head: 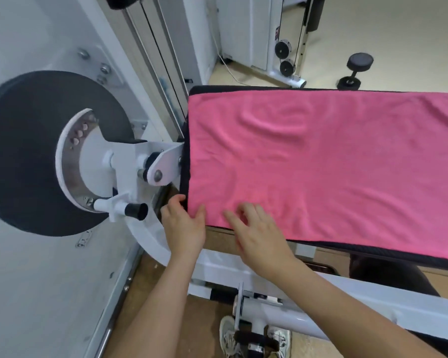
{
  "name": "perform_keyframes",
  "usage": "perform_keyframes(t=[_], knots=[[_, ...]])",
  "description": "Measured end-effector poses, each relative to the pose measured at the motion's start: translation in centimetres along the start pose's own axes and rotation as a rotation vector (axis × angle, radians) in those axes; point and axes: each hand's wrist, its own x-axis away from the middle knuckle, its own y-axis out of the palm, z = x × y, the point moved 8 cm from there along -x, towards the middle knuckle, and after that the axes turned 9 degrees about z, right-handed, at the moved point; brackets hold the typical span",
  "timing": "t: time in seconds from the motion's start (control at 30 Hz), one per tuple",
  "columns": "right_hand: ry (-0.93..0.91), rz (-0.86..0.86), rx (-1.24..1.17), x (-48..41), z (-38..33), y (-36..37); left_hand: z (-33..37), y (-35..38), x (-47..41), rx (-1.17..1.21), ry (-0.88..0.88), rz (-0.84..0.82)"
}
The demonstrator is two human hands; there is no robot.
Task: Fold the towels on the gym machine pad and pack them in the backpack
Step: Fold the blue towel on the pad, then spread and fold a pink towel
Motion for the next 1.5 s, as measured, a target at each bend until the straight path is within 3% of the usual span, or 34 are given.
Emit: perform_keyframes(t=[0.17,0.27,0.33,0.4,0.5,0.6,0.73,0.87,1.0,1.07,1.13,1.27,1.5], knots=[[0.033,0.035,0.186,-1.4,-1.8,1.5,-1.1,0.2,-1.5,0.065,-0.093,-0.106],[0.048,0.079,0.155,-2.7,-3.3,1.8,-1.3,0.4,-1.2,0.319,-0.241,-0.248],[0.08,0.041,0.091,-3.9,-4.0,2.6,-0.5,0.3,-0.8,0.349,-0.25,-0.336],[0.159,-0.011,0.035,-5.1,-3.9,3.5,1.0,-0.1,-1.0,0.246,-0.147,-0.366],[0.309,0.007,-0.075,-6.3,-2.7,3.7,5.2,-1.4,-1.6,-0.07,0.184,-0.258],[0.434,-0.018,-0.261,-6.4,-1.5,3.7,9.8,-1.8,-2.3,-0.038,0.377,-0.165],[0.425,0.032,-0.507,-5.9,-1.1,2.9,14.1,-0.2,-6.1,-0.035,0.491,-0.083],[0.445,-0.022,-0.712,-5.9,-0.5,2.7,14.9,2.2,-11.0,-0.086,0.363,-0.075],[0.504,-0.051,-1.001,-5.8,0.1,1.8,15.9,2.2,-12.2,-0.085,0.434,0.037],[0.533,-0.046,-1.038,-5.5,0.9,0.9,16.8,2.2,-11.7,-0.064,0.474,0.058],[0.528,-0.032,-1.005,-5.0,1.9,-0.5,17.3,2.1,-11.4,0.004,0.403,0.051],[0.59,0.026,-0.987,-2.6,5.3,-3.8,20.0,2.5,-9.5,0.292,0.244,-0.041],[0.833,0.3,-1.093,4.7,14.3,-9.7,30.1,6.6,-2.0,0.588,0.219,-0.261]])
